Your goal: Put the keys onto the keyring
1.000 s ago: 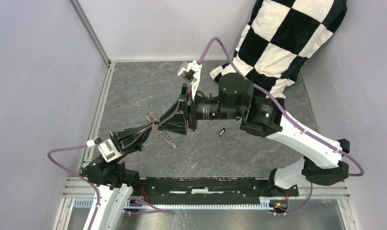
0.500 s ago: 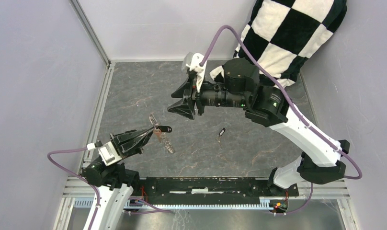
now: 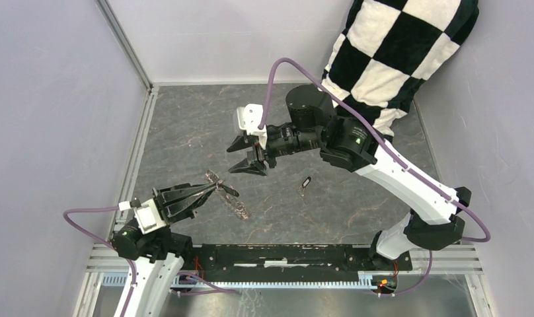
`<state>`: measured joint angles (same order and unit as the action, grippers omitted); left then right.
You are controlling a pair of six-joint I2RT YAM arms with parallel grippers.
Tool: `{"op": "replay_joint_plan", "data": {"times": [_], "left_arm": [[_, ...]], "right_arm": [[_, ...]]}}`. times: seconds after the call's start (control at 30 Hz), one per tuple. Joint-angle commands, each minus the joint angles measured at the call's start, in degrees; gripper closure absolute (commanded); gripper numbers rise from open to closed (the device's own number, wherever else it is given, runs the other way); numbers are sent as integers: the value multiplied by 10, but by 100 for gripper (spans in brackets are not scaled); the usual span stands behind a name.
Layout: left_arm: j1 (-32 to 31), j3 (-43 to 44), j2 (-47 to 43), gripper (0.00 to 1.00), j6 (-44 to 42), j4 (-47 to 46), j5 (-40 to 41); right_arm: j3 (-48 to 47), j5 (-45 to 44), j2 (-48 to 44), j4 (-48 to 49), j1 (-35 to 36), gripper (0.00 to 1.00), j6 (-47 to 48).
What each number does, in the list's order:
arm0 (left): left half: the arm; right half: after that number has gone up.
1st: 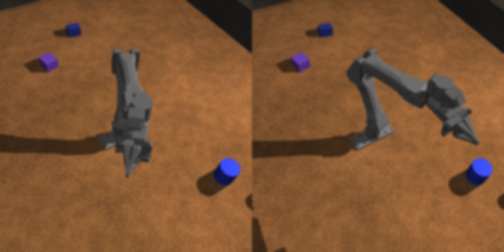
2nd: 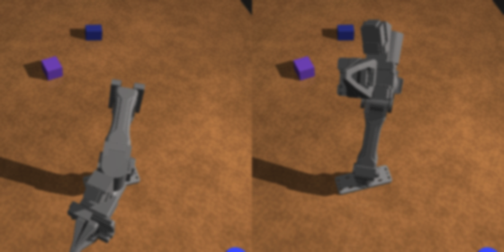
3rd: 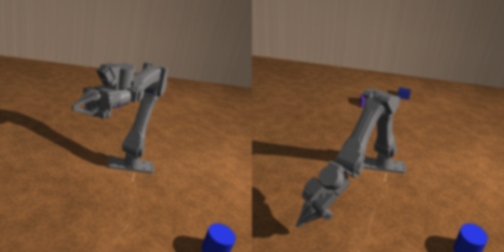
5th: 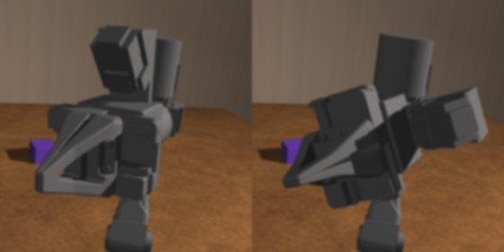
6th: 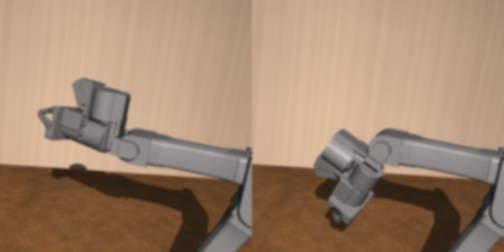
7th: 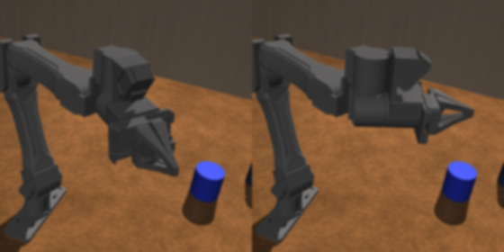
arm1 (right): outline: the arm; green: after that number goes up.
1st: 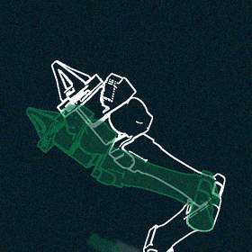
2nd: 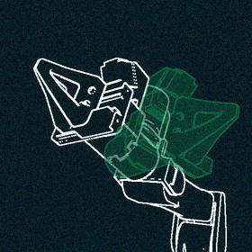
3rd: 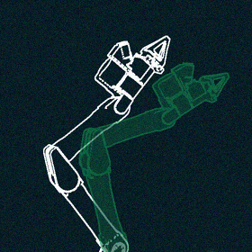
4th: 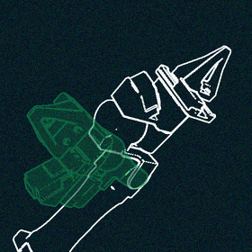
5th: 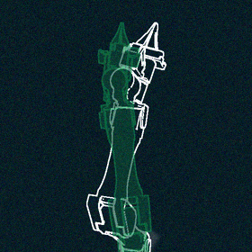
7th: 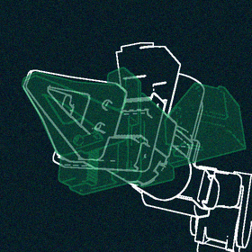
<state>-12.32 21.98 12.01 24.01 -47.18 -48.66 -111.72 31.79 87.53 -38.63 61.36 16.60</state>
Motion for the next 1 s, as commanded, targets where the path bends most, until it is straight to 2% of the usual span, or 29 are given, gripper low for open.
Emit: {"op": "replay_joint_plan", "data": {"times": [0.0,0.6,0.83,0.97], "left_arm": [[-1,27,6,98,23,-25,-3],[-1,31,5,98,12,-6,-2],[-1,30,3,98,5,3,-2],[-1,30,4,98,3,5,-1]], "right_arm": [[15,60,-2,2,-1,48,30],[37,102,3,46,18,59,-6],[29,109,11,47,20,70,-11],[27,108,12,47,20,73,-15]]}}
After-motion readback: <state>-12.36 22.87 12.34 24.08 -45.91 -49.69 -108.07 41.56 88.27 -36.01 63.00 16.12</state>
